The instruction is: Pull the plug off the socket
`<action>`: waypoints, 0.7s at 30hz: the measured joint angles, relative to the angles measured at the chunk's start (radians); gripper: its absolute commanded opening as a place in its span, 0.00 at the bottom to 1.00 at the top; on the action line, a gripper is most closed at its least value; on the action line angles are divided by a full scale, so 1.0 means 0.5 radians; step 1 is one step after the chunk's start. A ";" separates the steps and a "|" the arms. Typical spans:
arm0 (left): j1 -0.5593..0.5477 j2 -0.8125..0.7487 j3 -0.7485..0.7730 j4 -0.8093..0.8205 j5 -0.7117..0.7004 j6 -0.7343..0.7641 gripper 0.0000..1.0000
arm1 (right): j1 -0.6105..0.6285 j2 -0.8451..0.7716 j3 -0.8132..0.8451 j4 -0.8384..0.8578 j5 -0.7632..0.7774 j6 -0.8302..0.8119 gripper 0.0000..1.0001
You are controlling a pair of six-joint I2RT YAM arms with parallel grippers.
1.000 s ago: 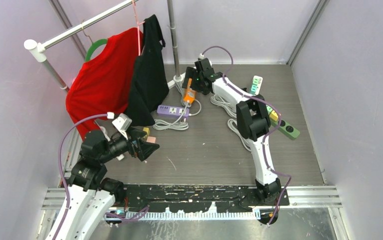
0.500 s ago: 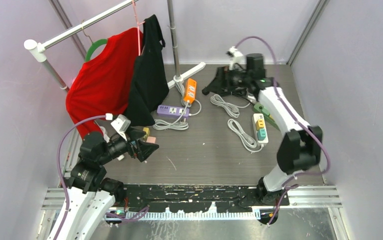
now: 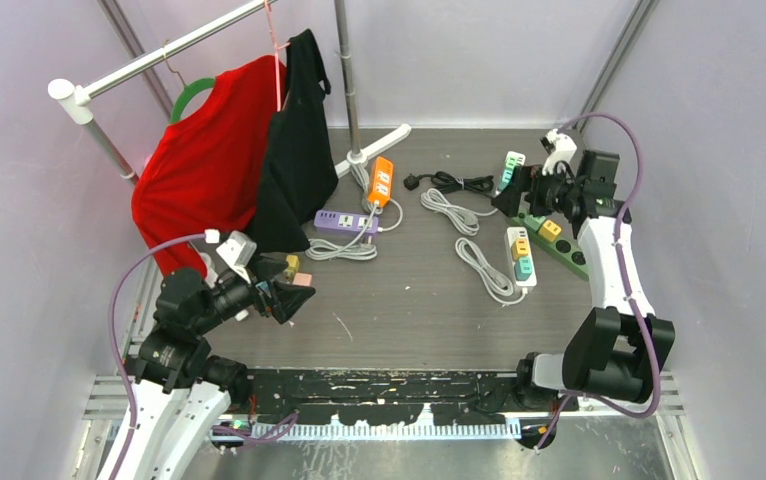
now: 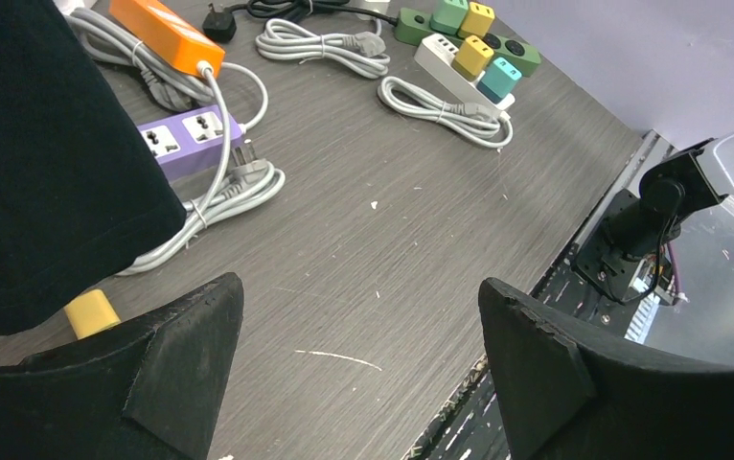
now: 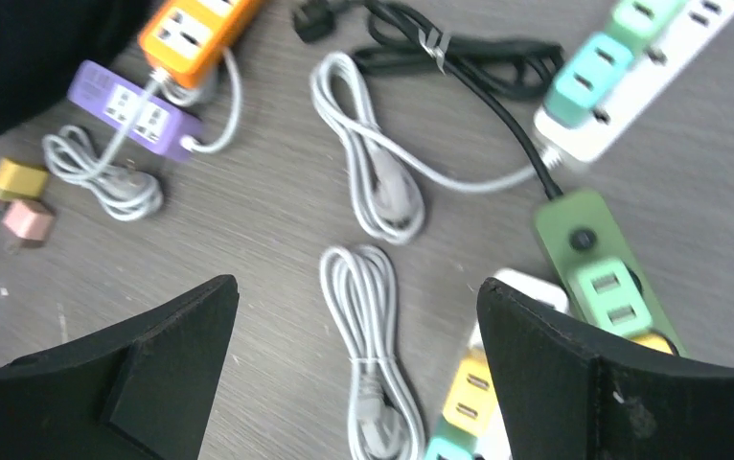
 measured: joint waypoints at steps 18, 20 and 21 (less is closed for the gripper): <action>-0.041 -0.008 -0.002 0.000 -0.073 0.001 0.91 | -0.042 0.256 -0.148 -0.481 0.623 -0.325 0.96; -0.041 -0.008 -0.002 -0.001 -0.081 0.002 0.91 | -0.007 0.285 -0.153 -0.453 0.727 -0.316 0.91; -0.041 -0.008 -0.002 0.000 -0.085 0.001 0.91 | 0.016 0.297 -0.159 -0.426 0.787 -0.310 0.88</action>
